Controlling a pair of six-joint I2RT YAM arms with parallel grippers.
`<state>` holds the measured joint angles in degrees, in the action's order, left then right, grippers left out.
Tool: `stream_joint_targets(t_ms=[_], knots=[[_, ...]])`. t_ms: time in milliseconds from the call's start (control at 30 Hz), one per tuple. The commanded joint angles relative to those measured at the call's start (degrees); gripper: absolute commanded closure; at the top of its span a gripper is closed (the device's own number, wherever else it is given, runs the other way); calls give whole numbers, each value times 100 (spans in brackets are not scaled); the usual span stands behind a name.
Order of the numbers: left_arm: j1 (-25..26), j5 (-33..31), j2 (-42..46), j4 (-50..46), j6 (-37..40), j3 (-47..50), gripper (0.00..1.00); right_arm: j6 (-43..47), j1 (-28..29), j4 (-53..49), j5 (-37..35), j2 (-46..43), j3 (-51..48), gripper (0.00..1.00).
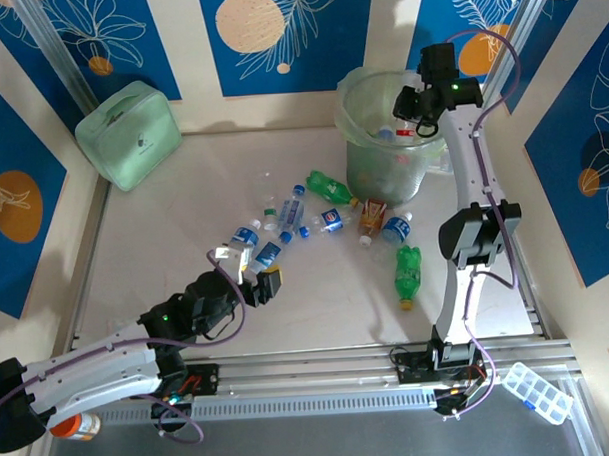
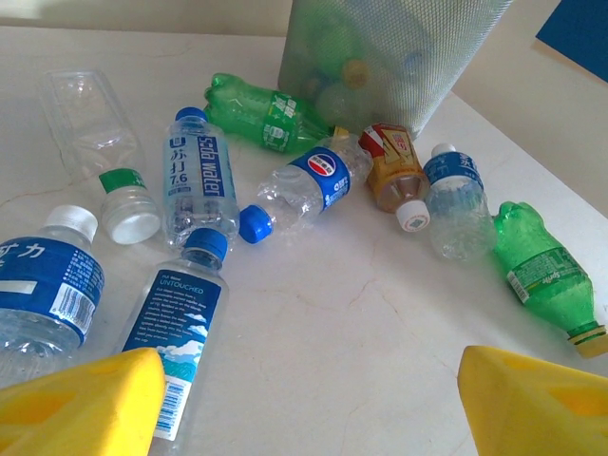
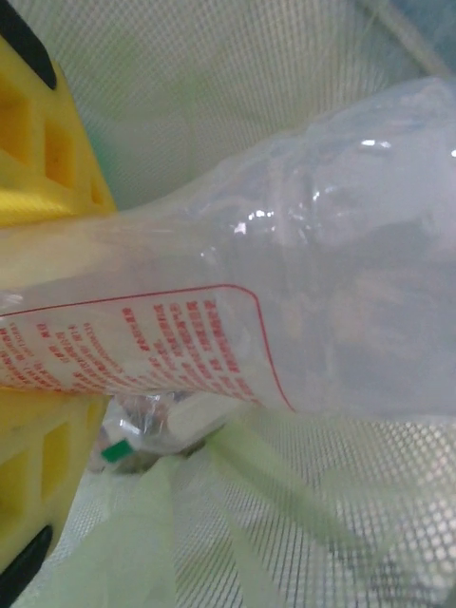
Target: Put the plastic bottles in the bin
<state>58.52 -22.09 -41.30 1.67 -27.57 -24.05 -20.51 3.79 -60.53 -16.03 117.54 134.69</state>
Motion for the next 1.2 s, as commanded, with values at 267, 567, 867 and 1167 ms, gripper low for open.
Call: stream_joint_targets(t_ms=[267, 567, 867, 1167], knots=[[-34, -142, -27, -9, -73, -205, 19, 347, -78, -1013, -360, 1131, 943, 53], [-34, -229, -128, -26, -29, -230, 19, 311, -68, -1110, -41, 1676, 1403, 36], [-35, -305, -99, -57, -29, -243, 17, 223, -39, -1007, -138, 1074, 1575, 21], [-34, -442, 43, -129, -20, -216, 17, 249, 203, -735, -238, -32, 1240, 26]])
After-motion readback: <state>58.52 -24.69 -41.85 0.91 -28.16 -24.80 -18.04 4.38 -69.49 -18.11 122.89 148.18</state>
